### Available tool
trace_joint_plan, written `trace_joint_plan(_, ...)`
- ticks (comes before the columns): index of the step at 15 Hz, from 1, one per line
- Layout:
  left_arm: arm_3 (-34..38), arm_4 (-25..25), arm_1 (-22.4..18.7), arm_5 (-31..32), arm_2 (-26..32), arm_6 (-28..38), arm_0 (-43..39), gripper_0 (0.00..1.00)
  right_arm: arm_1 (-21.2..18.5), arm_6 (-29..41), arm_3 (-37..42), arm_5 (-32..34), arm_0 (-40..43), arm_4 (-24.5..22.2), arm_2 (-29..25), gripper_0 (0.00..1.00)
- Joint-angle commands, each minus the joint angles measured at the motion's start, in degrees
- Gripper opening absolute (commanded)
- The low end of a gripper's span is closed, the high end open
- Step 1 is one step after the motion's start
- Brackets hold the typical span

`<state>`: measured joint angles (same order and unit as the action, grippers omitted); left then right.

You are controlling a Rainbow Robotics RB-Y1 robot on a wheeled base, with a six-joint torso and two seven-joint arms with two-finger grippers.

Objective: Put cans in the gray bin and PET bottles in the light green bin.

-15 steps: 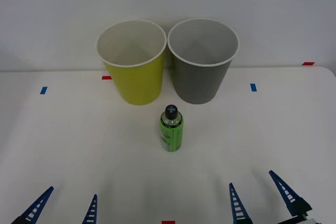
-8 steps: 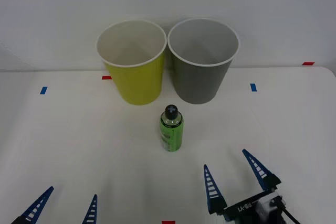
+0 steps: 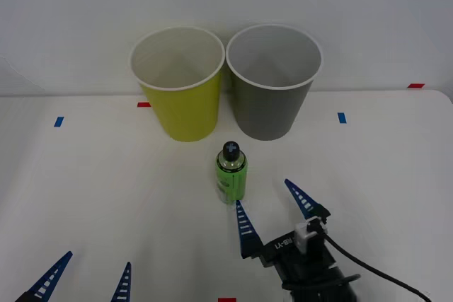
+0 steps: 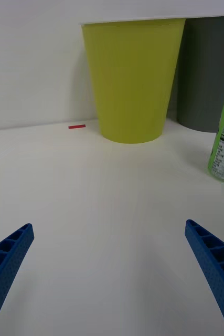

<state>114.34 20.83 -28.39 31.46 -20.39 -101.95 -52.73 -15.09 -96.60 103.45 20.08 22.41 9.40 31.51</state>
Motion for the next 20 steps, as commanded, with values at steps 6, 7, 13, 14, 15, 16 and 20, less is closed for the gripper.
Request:
trace_joint_plan(6, 0.01, 0.00, 0.00, 0.00, 0.00, 0.00, 0.00, 1.00, 6.82, -0.70, -6.59, -3.91, -8.87, -0.09, 0.04, 1.00)
trace_joint_plan(7, 0.01, 0.00, 0.00, 0.00, 0.00, 0.00, 0.00, 1.00, 7.88, -0.79, -7.29, -4.00, -9.93, 0.00, -0.31, 1.00)
trace_joint_plan(13, 0.01, 0.00, 0.00, 0.00, 0.00, 0.00, 0.00, 1.00, 8.49, -1.05, -7.38, -7.16, -13.01, -0.88, -1.37, 0.47)
trace_joint_plan(14, 0.01, 0.00, 0.00, 0.00, 0.00, 0.00, 0.00, 1.00, 8.41, -1.05, -7.38, -7.16, -13.01, -0.88, -1.37, 0.14)
trace_joint_plan(15, 0.01, 0.00, 0.00, 0.00, 0.00, 0.00, 0.00, 1.00, 8.49, -1.05, -7.38, -7.16, -13.01, -0.88, -1.28, 0.09)
trace_joint_plan(16, 0.01, 0.00, 0.00, 0.00, 0.00, 0.00, 0.00, 1.00, 8.49, -1.05, -7.38, -7.16, -13.01, -0.79, -1.28, 0.06)
trace_joint_plan(20, 0.01, 0.00, 0.00, 0.00, 0.00, 0.00, 0.00, 1.00, 8.49, -0.61, -6.94, -8.74, -13.01, -0.09, -1.28, 0.03)
